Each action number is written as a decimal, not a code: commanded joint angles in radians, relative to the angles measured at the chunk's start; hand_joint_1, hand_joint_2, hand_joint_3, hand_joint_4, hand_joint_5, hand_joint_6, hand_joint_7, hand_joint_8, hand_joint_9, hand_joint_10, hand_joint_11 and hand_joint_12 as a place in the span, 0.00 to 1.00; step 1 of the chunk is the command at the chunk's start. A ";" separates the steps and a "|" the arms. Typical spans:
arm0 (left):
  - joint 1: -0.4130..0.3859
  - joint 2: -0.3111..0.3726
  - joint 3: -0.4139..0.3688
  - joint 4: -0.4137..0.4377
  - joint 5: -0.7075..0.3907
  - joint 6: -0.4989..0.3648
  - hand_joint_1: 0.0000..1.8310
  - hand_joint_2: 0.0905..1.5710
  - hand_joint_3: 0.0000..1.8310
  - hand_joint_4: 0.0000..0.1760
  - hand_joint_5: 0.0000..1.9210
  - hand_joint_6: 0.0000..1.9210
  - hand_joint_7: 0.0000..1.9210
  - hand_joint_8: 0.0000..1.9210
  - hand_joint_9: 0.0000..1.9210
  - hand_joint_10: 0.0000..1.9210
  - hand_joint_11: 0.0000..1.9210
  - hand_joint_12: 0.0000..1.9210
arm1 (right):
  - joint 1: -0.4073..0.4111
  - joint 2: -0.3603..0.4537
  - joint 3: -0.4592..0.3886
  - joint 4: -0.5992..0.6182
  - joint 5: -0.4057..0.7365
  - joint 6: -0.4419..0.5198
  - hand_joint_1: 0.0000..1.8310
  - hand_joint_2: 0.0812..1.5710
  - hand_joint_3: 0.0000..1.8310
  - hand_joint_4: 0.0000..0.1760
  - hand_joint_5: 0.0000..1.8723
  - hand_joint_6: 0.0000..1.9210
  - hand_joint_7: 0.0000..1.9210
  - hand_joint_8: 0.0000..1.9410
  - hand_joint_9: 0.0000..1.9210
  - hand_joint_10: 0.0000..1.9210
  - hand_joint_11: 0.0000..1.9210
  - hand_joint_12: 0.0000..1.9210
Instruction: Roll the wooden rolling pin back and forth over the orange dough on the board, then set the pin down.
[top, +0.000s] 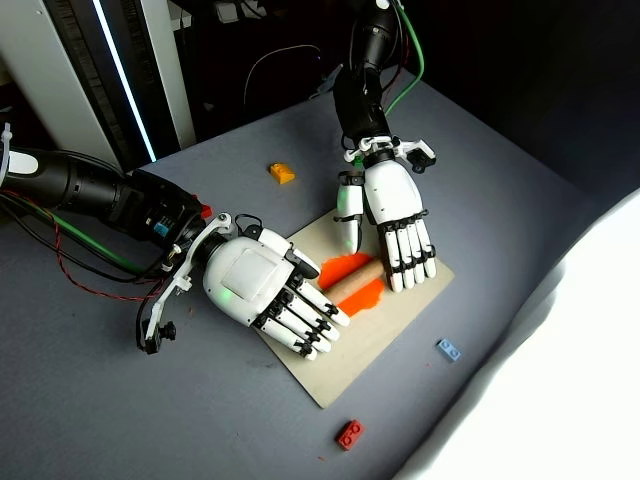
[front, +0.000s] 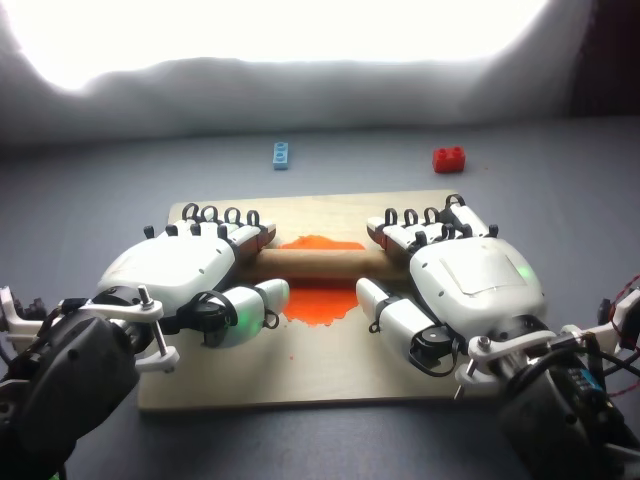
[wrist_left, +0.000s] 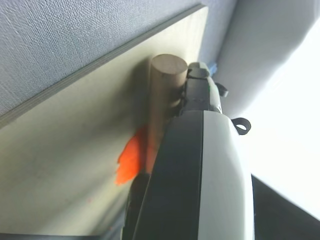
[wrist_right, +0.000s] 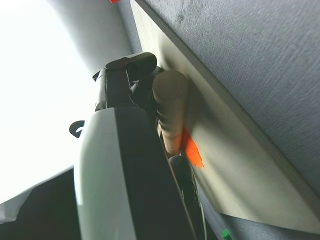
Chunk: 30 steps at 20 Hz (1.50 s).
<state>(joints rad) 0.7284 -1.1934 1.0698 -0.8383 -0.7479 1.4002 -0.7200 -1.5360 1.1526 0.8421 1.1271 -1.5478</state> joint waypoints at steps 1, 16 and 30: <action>0.010 0.007 -0.004 0.004 -0.028 -0.003 0.00 0.99 0.00 0.00 0.08 0.00 0.09 0.00 0.07 0.00 0.00 0.00 | 0.003 0.003 -0.006 -0.040 0.048 0.003 0.00 1.00 0.00 0.00 0.20 0.00 0.23 0.00 0.24 0.00 0.00 0.53; 0.056 0.012 -0.061 0.020 -0.141 -0.028 0.00 0.99 0.00 0.00 0.07 0.00 0.08 0.00 0.06 0.00 0.00 0.00 | -0.004 0.027 -0.041 -0.052 0.048 0.003 0.00 1.00 0.00 0.00 0.21 0.01 0.24 0.00 0.25 0.00 0.00 0.55; 0.124 0.012 -0.110 0.056 -0.261 -0.075 0.00 0.99 0.00 0.00 0.09 0.00 0.10 0.00 0.08 0.00 0.01 0.01 | -0.019 0.051 -0.088 -0.061 0.051 -0.004 0.00 1.00 0.00 0.00 0.21 0.00 0.23 0.00 0.24 0.00 0.00 0.54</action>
<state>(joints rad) 0.8497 -1.1847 0.9607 -0.8021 -0.9668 1.3293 -0.7353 -1.4872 1.0672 0.8314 1.1179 -1.5528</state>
